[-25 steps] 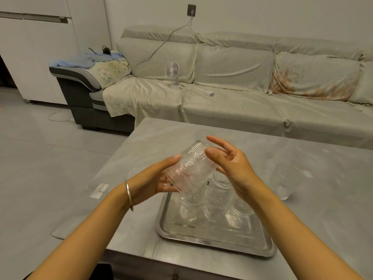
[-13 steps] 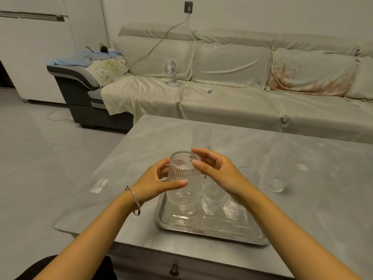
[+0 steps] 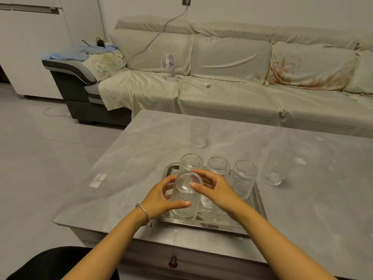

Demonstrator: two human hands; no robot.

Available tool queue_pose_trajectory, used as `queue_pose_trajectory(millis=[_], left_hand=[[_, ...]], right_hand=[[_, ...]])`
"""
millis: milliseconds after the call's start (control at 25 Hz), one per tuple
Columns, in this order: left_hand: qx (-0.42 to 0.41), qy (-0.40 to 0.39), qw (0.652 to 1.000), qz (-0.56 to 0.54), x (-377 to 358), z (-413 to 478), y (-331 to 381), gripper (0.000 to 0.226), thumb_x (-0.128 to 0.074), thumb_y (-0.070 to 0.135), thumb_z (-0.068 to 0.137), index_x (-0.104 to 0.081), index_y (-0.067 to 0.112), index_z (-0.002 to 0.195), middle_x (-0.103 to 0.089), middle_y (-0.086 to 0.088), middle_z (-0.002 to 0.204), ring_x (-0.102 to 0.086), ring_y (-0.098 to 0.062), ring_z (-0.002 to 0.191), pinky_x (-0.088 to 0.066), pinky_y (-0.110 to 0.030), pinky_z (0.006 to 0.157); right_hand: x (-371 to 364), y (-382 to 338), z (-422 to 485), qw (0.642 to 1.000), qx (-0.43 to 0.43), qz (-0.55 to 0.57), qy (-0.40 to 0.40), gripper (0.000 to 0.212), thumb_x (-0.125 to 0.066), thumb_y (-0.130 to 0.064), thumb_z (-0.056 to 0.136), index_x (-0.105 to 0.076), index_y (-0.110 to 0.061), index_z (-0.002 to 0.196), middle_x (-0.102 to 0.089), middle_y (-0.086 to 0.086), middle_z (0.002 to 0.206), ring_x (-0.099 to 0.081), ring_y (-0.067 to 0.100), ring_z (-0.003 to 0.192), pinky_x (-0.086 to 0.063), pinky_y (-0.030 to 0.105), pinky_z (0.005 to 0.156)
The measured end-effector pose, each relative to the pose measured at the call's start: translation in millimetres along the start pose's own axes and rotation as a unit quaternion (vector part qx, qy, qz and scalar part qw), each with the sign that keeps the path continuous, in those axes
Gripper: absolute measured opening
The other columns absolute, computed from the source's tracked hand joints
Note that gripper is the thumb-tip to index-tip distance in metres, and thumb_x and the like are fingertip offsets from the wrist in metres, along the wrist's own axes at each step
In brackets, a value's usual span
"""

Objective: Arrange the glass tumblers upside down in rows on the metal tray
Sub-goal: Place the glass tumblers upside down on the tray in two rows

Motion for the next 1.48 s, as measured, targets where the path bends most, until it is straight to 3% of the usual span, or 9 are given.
queue_pose_trajectory(millis=[80,200,320,480,680,880,1080,1240,1480], left_hand=[[0.006,-0.004,1.000,-0.005,-1.3,0.3,-5.4,0.066,-0.087,0.040,0.050,-0.055,0.053,0.106,-0.066,0.017,0.112,-0.057,0.001,0.110,-0.050,-0.011,0.080],[0.016,0.001,1.000,-0.009,-2.5,-0.4,-11.0,0.064,-0.087,0.039,0.050,-0.057,0.054,0.104,-0.066,0.015,0.113,-0.059,0.001,0.109,-0.050,-0.015,0.084],[0.013,-0.007,1.000,-0.009,-2.2,1.2,-10.4,0.063,-0.086,0.036,0.053,-0.056,0.048,0.107,-0.065,0.015,0.113,-0.059,0.005,0.106,-0.049,-0.010,0.081],[0.044,-0.015,0.997,-0.066,3.7,5.1,-8.6,0.056,-0.074,0.051,0.061,-0.058,0.038,0.112,-0.067,0.010,0.115,-0.061,-0.005,0.109,-0.050,-0.025,0.093],[0.052,0.016,0.995,-0.079,1.0,7.0,-8.2,0.048,-0.069,0.055,0.061,-0.062,0.036,0.106,-0.070,0.007,0.108,-0.066,-0.011,0.102,-0.053,-0.033,0.091],[0.061,0.029,0.995,-0.075,6.8,5.5,2.5,0.042,-0.072,0.048,0.063,-0.064,0.035,0.102,-0.067,0.005,0.112,-0.064,-0.012,0.105,-0.054,-0.027,0.085],[0.068,0.095,0.992,-0.056,41.5,38.3,25.1,0.015,-0.060,0.029,0.084,-0.063,0.028,0.099,-0.066,-0.002,0.110,-0.063,-0.018,0.103,-0.054,-0.026,0.080],[0.090,0.095,0.991,-0.033,55.9,92.4,44.5,0.033,-0.053,0.035,0.088,-0.056,0.017,0.115,-0.062,-0.006,0.119,-0.062,-0.016,0.099,-0.052,-0.030,0.083],[0.128,0.067,0.990,0.001,40.3,189.9,41.7,0.060,-0.057,0.046,0.082,-0.038,0.019,0.133,-0.045,-0.007,0.139,-0.053,-0.022,0.110,-0.048,-0.035,0.090]], right_hand=[[-0.9,4.9,0.9,1.000,-0.004,-0.006,0.003,0.040,-0.071,-0.021,0.081,-0.060,-0.029,0.118,-0.066,-0.010,0.119,-0.062,0.000,0.110,-0.049,0.018,0.094],[-3.7,11.2,2.2,1.000,-0.004,-0.004,0.011,0.034,-0.069,-0.019,0.083,-0.060,-0.029,0.115,-0.067,-0.013,0.112,-0.063,-0.008,0.101,-0.050,0.012,0.085],[-3.5,15.4,4.4,0.999,-0.006,0.010,0.033,0.029,-0.070,-0.019,0.082,-0.063,-0.031,0.108,-0.069,-0.012,0.109,-0.064,-0.005,0.099,-0.051,0.014,0.084],[-3.2,17.0,4.7,0.999,-0.015,0.014,0.035,0.027,-0.071,-0.022,0.081,-0.065,-0.032,0.105,-0.070,-0.012,0.108,-0.066,-0.004,0.098,-0.052,0.012,0.078],[-2.9,14.9,2.7,0.998,-0.025,0.010,0.052,0.025,-0.070,-0.027,0.082,-0.063,-0.034,0.105,-0.069,-0.013,0.108,-0.064,-0.006,0.096,-0.052,0.010,0.072],[-0.1,4.9,-1.3,0.998,-0.021,-0.008,0.060,0.029,-0.068,-0.026,0.084,-0.063,-0.024,0.112,-0.067,-0.008,0.112,-0.063,0.004,0.104,-0.052,0.014,0.078],[39.5,-28.8,17.2,0.998,-0.007,0.003,0.059,0.020,-0.064,-0.026,0.086,-0.067,-0.024,0.105,-0.072,-0.003,0.108,-0.068,0.011,0.101,-0.055,0.026,0.088],[83.4,-48.5,64.5,0.993,-0.007,0.055,0.104,0.016,-0.062,-0.024,0.088,-0.067,-0.020,0.102,-0.072,0.003,0.110,-0.070,0.017,0.099,-0.058,0.026,0.082],[127.5,-21.9,151.0,0.979,-0.129,0.112,0.110,0.044,-0.061,-0.031,0.089,-0.054,-0.012,0.128,-0.058,0.006,0.129,-0.061,0.022,0.111,-0.052,0.036,0.092]])
Point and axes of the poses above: each hand's wrist, its own z-axis towards the middle knuckle, its own x-axis out of the back of the hand, y = z × x, the point moved 2 cm from there along z, towards the middle knuckle
